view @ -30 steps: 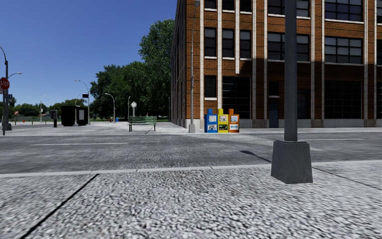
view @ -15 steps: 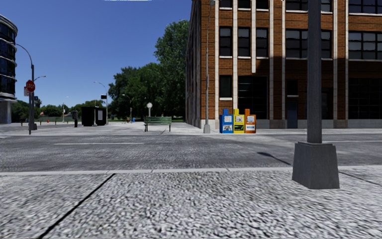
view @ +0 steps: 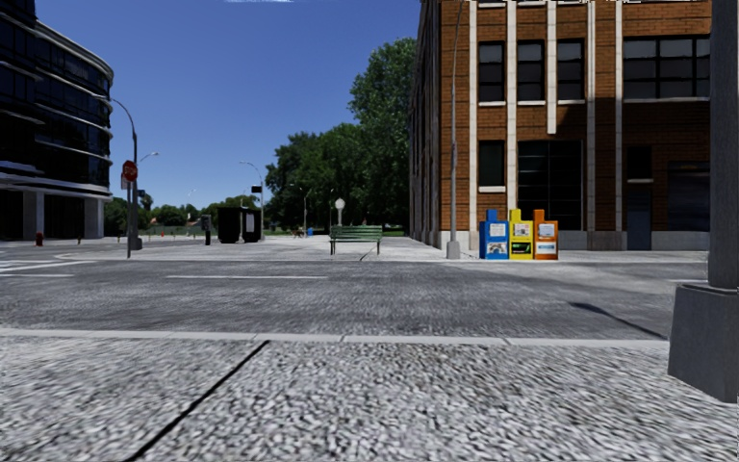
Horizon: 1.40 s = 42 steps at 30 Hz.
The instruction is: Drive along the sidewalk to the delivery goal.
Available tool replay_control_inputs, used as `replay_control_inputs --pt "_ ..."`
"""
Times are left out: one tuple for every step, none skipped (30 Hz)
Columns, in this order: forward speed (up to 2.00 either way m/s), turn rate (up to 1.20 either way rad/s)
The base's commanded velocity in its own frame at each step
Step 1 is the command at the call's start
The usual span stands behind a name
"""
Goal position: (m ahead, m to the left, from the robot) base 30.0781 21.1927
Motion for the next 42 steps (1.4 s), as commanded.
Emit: replay_control_inputs --pt "0.62 0.48" --pt "0.63 0.48" --pt "0.65 0.48" --pt "0.66 0.48" --pt "0.66 0.49" --pt "0.67 0.49" --pt "0.67 0.49" --pt "0.69 0.51" --pt "0.70 0.53" --pt "0.73 0.53" --pt "0.78 0.54" --pt "0.80 0.54" --pt "0.81 0.54" --pt "0.82 0.54" --pt "0.85 0.54" --pt "0.85 0.54" --pt "0.87 0.54" --pt "0.88 0.54" --pt "0.89 0.54" --pt "0.89 0.55" --pt "0.89 0.57" --pt "0.89 0.61" --pt "0.89 0.61" --pt "0.89 0.63" --pt "0.89 0.64" --pt "0.92 0.65" --pt "0.94 0.65" --pt "0.95 0.65" --pt "0.96 0.65" --pt "0.97 0.65" --pt "0.99 0.65" --pt "1.03 0.65" --pt "1.03 0.65" --pt "1.06 0.65" --pt "1.08 0.65" --pt "1.08 0.65" --pt "1.08 0.65" --pt "1.09 0.65" --pt "1.09 0.65" --pt "1.09 0.65" --pt "1.09 0.65" --pt "1.09 0.65"
